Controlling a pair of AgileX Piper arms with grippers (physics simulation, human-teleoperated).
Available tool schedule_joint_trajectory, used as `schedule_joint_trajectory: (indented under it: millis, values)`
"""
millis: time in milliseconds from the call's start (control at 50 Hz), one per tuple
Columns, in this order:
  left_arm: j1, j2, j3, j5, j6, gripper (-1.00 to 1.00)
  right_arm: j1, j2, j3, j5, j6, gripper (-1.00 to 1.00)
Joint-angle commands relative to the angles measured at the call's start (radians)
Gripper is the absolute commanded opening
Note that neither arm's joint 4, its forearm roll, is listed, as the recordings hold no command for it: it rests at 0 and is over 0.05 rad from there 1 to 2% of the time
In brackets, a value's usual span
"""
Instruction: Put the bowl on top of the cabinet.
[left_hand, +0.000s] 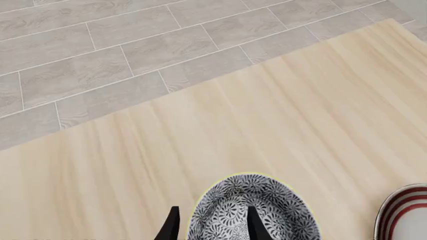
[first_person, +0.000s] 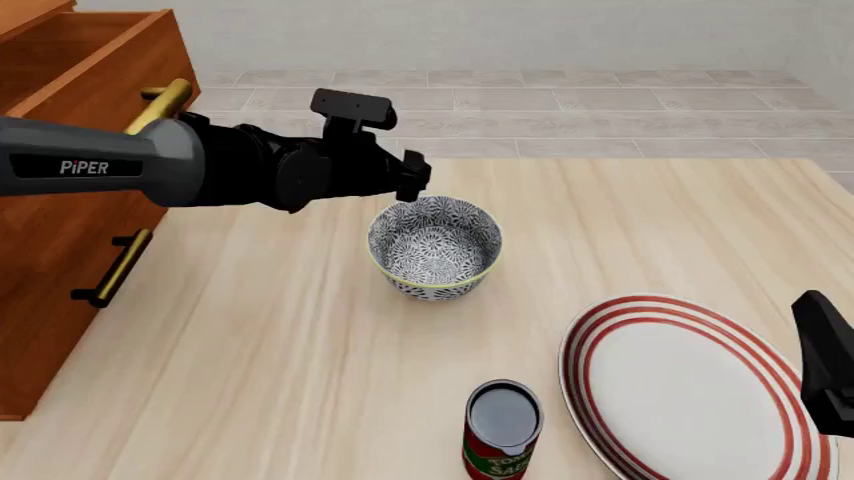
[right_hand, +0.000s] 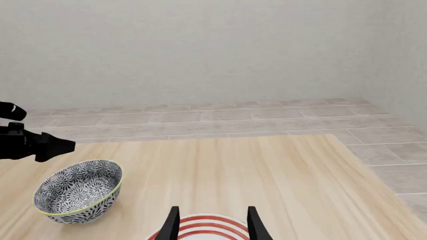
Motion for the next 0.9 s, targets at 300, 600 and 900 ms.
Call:
schedule_joint_trajectory:
  millis: [300, 600, 900]
  values:
    - [0.006, 0.032, 0.003, -0.018, -0.018, 1.00, 0.000, -0.004, 0.002, 0.002, 0.001, 1.00]
    - [0.009, 0.051, 0.002, -0.029, -0.031, 1.00, 0.000, -0.001, 0.002, 0.000, 0.000, 1.00]
    - [0.003, 0.069, 0.001, -0.037, -0.040, 1.00, -0.001, -0.004, 0.005, -0.002, 0.001, 1.00]
